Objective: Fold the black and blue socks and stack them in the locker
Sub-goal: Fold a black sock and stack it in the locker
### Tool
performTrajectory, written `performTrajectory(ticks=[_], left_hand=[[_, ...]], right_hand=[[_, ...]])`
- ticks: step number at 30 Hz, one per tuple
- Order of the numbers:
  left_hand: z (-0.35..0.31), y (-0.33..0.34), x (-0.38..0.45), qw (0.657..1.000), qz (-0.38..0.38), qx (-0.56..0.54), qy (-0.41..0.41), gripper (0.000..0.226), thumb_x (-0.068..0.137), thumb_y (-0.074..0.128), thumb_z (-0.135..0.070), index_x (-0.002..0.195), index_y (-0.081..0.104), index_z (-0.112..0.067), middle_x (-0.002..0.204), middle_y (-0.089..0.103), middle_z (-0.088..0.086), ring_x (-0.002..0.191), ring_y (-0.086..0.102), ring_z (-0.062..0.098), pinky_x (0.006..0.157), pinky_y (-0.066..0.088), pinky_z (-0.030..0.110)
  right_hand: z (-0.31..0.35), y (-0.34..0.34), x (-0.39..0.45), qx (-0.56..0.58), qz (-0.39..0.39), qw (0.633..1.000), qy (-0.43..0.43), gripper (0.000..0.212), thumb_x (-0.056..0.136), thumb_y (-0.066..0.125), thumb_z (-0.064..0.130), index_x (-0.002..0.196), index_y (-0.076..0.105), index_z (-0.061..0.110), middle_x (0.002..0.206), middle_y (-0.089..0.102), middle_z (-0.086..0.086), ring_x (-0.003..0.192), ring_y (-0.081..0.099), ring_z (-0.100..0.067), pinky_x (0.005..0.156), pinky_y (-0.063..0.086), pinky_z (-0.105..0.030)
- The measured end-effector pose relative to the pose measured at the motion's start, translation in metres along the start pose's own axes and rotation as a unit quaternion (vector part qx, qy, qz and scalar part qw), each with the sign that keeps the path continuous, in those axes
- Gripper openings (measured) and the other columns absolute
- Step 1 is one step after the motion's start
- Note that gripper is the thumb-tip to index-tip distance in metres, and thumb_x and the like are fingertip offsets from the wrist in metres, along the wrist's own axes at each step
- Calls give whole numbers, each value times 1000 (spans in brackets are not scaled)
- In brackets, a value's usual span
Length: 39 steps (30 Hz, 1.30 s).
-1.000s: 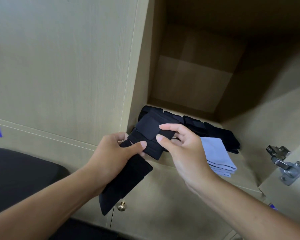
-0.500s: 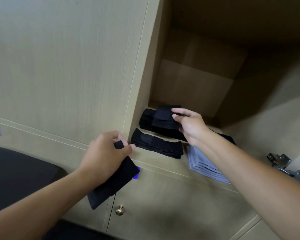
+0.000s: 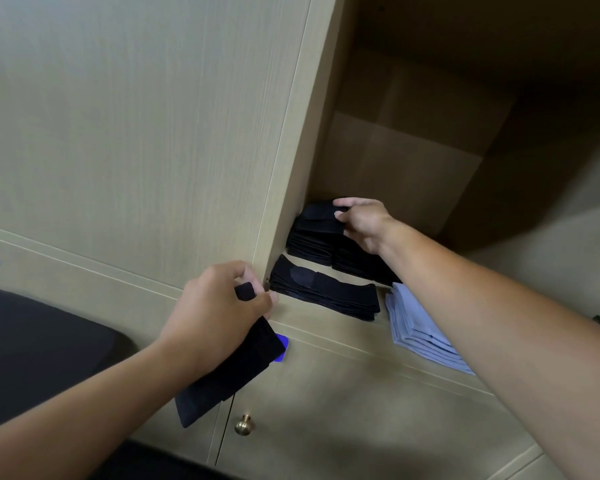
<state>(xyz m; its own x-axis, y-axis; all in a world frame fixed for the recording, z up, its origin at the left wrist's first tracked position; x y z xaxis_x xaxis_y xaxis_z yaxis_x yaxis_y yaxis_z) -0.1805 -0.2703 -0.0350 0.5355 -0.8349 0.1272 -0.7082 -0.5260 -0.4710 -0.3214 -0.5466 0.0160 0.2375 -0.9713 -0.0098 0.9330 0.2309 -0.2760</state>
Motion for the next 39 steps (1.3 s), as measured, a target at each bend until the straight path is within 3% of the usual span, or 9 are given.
performTrajectory(ticks=[5,9,14,18,21,23,28,34,39], left_hand=[[1,2,1,1000,11,-3,5,24,88,74,-41,73,65,-25,75,75,-7,68,67,9,60,50,27],[2,3,2,1000,18,-5,9,23,89,73,-41,75,65,-24,74,75,-9,66,66,6,58,46,23],[2,4,3,1000,24,-8,16,23,89,74,-40,76,64,-23,73,75,-11,65,66,6,57,48,23],[2,3,4,1000,21,-5,15,24,89,74,-41,76,65,-23,73,74,-10,61,64,4,53,43,20],[3,1,5,1000,23,-9,12,25,89,74,-43,77,65,-23,75,75,-8,63,64,7,55,47,24],[4,0,5,1000,19,-12,8,27,88,74,-45,76,66,-22,75,75,-5,65,64,11,57,48,26],[3,-2,4,999,39,-36,2,30,87,74,-49,76,67,-21,78,72,0,74,66,18,65,50,30],[0,3,1,988,98,-119,-28,40,88,70,-55,87,70,-15,78,69,1,76,66,21,71,50,33],[-7,16,-6,971,163,-169,-46,53,96,55,-61,91,67,-9,74,63,0,73,62,16,74,46,31]], right_hand=[[-4,5,7,-30,4,1000,1,31,96,59,-7,112,71,16,122,69,-13,103,64,-18,62,48,-22],[-1,5,8,-53,6,999,-10,31,95,61,-6,121,70,10,117,66,-10,104,63,-18,62,48,-20],[4,3,17,-168,-4,985,-46,24,90,72,1,112,72,8,112,69,-10,105,65,-20,88,56,-28],[10,2,17,-207,5,977,-54,10,89,74,5,96,74,11,93,68,-4,85,63,-15,75,55,-25],[14,-1,14,-228,15,972,-56,7,90,72,6,87,71,12,97,70,-5,89,65,-17,89,57,-31],[16,-2,8,-230,28,971,-53,6,91,71,8,88,70,13,99,69,-6,94,65,-20,90,56,-33],[28,0,-33,-224,57,967,-103,7,95,67,9,102,70,9,78,62,-1,74,57,-12,77,54,-26],[34,3,-116,-195,108,962,-155,13,96,67,10,107,73,13,96,73,-7,92,68,-15,81,57,-21],[12,10,-195,-162,159,965,-130,16,98,64,18,110,75,15,102,77,-4,97,71,-19,86,58,-29]])
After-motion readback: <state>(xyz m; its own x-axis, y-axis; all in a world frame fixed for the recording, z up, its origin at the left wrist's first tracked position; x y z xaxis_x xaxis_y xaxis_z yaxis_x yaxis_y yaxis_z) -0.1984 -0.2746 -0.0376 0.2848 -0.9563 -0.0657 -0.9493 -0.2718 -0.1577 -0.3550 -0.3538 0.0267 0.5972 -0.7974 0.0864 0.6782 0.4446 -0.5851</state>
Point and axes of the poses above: each hand's wrist, its own x-axis towards the middle knuckle, its own y-axis out of the palm, z = x × y, the point moved 9 cm from there along x, towards the middle knuckle
